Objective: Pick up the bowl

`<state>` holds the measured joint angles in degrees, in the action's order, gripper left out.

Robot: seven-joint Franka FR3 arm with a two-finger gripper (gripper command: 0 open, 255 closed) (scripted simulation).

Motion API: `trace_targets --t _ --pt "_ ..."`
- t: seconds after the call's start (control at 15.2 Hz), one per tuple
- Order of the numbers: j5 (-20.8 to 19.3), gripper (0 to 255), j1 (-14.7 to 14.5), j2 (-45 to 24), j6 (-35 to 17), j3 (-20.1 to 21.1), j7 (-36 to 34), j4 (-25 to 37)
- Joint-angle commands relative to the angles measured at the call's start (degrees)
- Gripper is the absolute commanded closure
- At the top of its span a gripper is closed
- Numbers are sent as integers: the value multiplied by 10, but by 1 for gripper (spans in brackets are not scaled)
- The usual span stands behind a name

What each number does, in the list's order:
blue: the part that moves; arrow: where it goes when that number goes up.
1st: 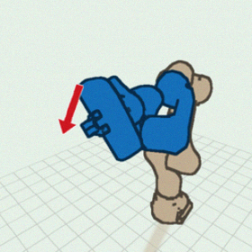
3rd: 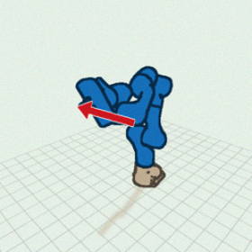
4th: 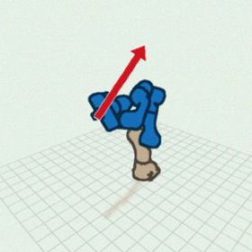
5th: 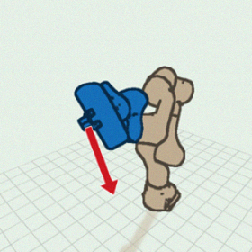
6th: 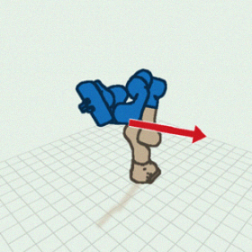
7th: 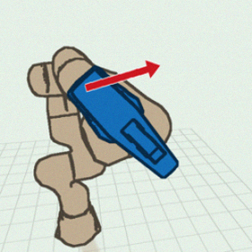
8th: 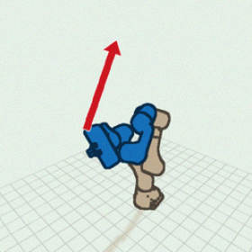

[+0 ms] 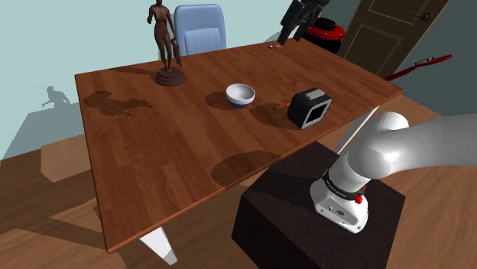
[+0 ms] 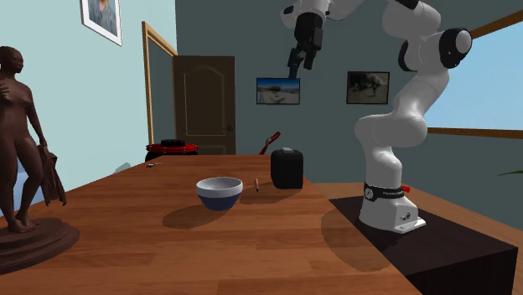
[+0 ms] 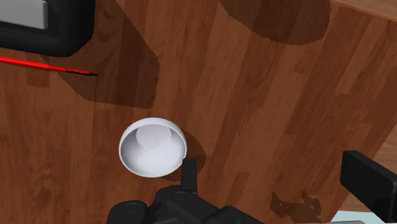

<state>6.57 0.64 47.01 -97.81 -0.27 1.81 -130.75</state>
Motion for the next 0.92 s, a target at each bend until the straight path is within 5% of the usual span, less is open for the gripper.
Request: trace_targets --t 0.0,0.86 --pt "0 0 0 0 0 0 0 0" --pt "-2 0 7 -175 -201 -76 104 -56"
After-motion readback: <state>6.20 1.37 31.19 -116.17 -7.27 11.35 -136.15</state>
